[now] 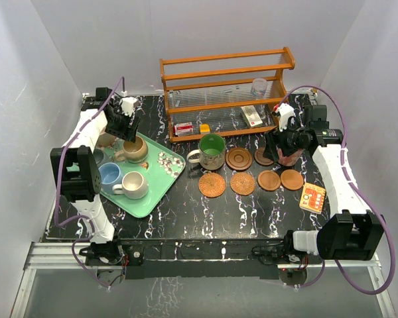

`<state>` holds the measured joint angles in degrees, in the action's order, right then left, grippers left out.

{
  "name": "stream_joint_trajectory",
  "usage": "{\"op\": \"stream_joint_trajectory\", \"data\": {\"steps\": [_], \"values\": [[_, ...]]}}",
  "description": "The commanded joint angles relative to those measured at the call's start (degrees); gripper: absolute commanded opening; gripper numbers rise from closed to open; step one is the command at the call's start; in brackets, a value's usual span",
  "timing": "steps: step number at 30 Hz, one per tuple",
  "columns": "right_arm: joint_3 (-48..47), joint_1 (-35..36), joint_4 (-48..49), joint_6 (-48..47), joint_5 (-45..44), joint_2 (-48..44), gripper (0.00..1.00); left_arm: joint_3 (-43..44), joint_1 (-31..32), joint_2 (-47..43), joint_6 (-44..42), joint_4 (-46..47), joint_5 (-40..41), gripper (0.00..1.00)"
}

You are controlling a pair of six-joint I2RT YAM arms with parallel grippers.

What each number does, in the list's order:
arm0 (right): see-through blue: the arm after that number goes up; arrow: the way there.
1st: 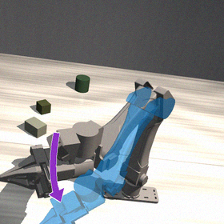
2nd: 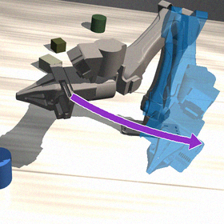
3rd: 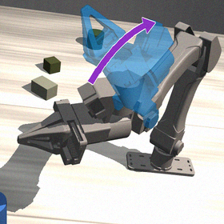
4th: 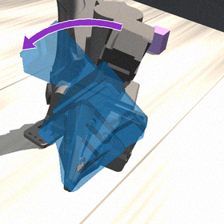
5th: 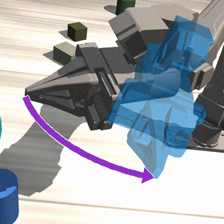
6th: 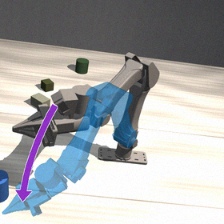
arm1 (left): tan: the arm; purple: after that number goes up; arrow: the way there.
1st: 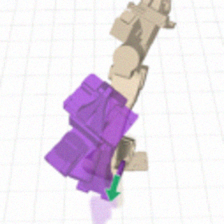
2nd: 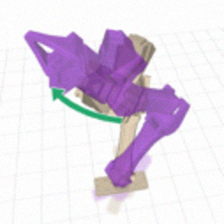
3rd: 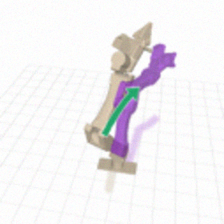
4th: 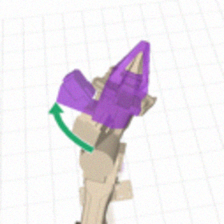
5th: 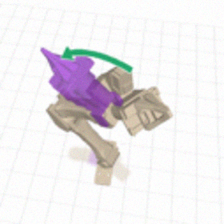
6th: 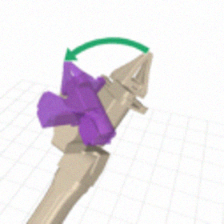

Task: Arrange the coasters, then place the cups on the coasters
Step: Move the cup to the tray, then pick up the cup from the tray.

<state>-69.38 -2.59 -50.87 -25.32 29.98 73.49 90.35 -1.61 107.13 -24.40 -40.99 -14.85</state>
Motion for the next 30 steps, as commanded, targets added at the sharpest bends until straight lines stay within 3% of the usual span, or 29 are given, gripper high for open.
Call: {"op": "stream_joint_trajectory", "data": {"steps": [1, 30], "values": [[0.64, 0.04, 2.44, 0.64, -0.33, -2.66, 0.71, 3.94, 0.75, 3.98, -4.62, -3.26, 0.7, 0.66], [1.01, -0.22, 2.09, 0.89, -0.71, -3.58, 0.72, 3.59, 2.18, 3.87, -8.99, 0.95, 2.63, 0.21]]}}
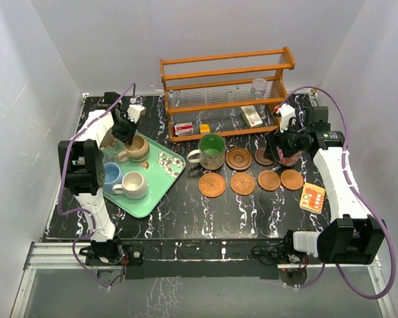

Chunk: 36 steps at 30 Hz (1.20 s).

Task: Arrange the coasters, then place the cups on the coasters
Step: Pick up the cup from the tray.

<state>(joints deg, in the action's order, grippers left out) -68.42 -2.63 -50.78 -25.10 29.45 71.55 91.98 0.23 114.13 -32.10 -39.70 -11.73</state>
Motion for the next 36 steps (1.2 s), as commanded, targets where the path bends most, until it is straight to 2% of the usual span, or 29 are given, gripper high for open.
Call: {"op": "stream_joint_trajectory", "data": {"steps": [1, 7, 10, 15, 22, 25, 31, 36], "values": [[0.04, -0.18, 2.01, 0.67, -0.16, -1.67, 0.72, 2.45, 0.36, -3.16, -1.57, -0.39, -0.49, 0.18], [-1.18, -0.1, 1.77, 0.67, 0.24, -1.1, 0.72, 6.18, 0.3, -4.08, -2.18, -2.71, -0.4, 0.1], [-4.15, 0.24, 1.04, 0.53, 0.08, 0.48, 0.71, 8.01, 0.3, -6.25, -1.21, -3.99, -0.14, 0.01], [-10.57, 1.31, 1.97, 1.42, 0.55, 3.76, 0.71, 11.18, 1.89, -12.06, 3.55, -5.27, 0.07, 0.0], [-15.68, 5.93, 14.72, 8.87, 4.27, 5.06, 0.71, 14.23, 11.76, -19.68, 13.56, -3.8, 3.47, 0.0], [-17.7, 9.31, 21.08, 11.51, 4.16, 6.22, 0.71, 15.59, 14.55, -20.79, 19.01, -2.87, 1.11, 0.0], [-23.85, 14.47, 24.53, 12.8, 2.78, 10.18, 0.69, 18.87, 21.99, -18.78, 22.14, 4.69, 3.74, 0.0], [-25.3, 16.28, 26.42, 16.31, 1.38, 10.57, 0.7, 21.67, 28.97, -15.42, 24.14, 11.43, 11.89, 0.0]]}}
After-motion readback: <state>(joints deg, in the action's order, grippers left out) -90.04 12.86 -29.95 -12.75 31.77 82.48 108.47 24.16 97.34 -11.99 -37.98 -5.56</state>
